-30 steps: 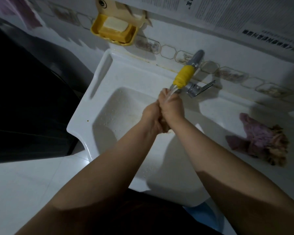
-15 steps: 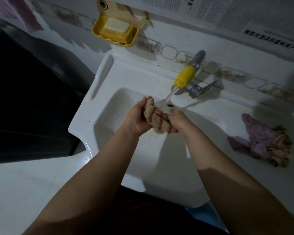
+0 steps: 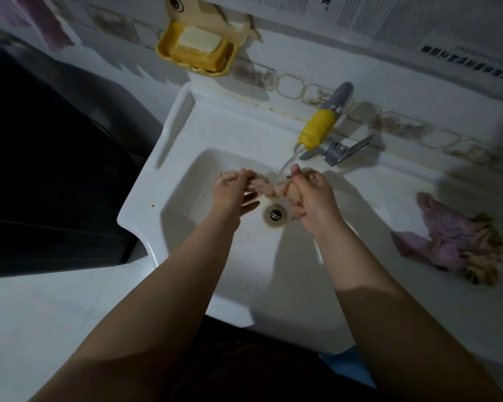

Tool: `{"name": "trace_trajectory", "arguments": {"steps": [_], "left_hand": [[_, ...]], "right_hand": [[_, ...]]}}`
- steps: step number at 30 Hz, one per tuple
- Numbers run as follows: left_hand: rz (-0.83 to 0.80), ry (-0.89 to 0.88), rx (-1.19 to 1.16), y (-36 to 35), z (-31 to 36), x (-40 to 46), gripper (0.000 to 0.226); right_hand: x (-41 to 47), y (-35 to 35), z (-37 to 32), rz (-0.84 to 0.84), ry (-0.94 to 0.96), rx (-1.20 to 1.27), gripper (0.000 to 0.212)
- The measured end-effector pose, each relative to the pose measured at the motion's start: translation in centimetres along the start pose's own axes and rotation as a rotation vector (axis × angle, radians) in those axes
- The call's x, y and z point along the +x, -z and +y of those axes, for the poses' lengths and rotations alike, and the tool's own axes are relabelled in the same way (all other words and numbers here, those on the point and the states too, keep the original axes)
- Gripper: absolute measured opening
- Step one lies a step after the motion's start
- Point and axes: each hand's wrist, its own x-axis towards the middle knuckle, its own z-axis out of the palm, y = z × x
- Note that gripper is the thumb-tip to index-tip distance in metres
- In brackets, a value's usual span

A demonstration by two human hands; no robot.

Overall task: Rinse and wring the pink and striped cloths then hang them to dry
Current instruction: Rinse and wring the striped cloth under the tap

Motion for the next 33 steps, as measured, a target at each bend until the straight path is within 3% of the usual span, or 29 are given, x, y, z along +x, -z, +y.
{"name": "trace_trajectory", "arguments": {"steps": [2, 4, 7, 10, 12, 14, 15, 17, 19, 22, 26, 27, 30, 33], "left_hand": [[0.076, 0.014, -0.038, -1.0, -0.7, 0.0, 0.033], [0.11, -0.014, -0.005, -2.2, -0.9, 0.2, 0.044], [0.097, -0.032, 0.163, -4.7, -0.8, -1.6, 0.043], [0.01, 0.017, 0.038, -6.7, -0.9, -2.8, 0.038], [0.087, -0.09, 0.229, -6.3, -0.2, -2.0, 0.035], [0.163, -0.059, 0.266, -5.8, 0.8, -1.5, 0.033], [0.181, -0.042, 0.216, -5.9, 0.8, -1.3, 0.033], [0.031, 0.044, -0.084, -5.7, 0.2, -2.3, 0.034], [-0.074, 0.109, -0.158, -6.5, -0.8, -3.5, 0.029], [0.032, 0.058, 0.03, -6.6, -1.2, -3.5, 0.036], [0.152, -0.027, 0.113, -5.2, 0.2, -2.0, 0.034], [0.121, -0.05, 0.198, -5.3, 0.1, -2.3, 0.035], [-0.057, 0.075, 0.059, -5.9, -0.8, -4.4, 0.033], [-0.054, 0.075, 0.07, -6.4, -1.8, -4.6, 0.031]], "right_hand": [[-0.7, -1.6, -0.1, 0.047, 0.133, -0.196, 0.022], [-1.8, -3.2, 0.3, 0.064, 0.268, -0.469, 0.035], [-0.9, -3.6, 0.5, 0.14, 0.3, -0.718, 0.045], [1.4, -2.5, -1.1, 0.207, 0.192, -0.579, 0.034], [0.5, -3.1, -1.1, 0.209, 0.22, -0.555, 0.036], [-1.4, -3.9, -0.4, 0.153, 0.278, -0.655, 0.043], [-2.0, -4.1, -0.2, 0.143, 0.3, -0.688, 0.044], [-1.2, -3.7, -0.6, 0.157, 0.263, -0.705, 0.038], [0.8, -3.0, -1.4, 0.192, 0.155, -0.608, 0.03], [1.4, -2.6, -1.7, 0.187, 0.086, -0.558, 0.033], [-2.3, -4.1, -1.0, 0.048, 0.178, -0.663, 0.036], [-2.6, -4.0, -0.9, 0.047, 0.197, -0.689, 0.038], [-0.3, -3.1, -1.4, 0.115, 0.17, -0.691, 0.036], [1.5, -2.7, -2.0, 0.168, 0.093, -0.603, 0.039]]}}
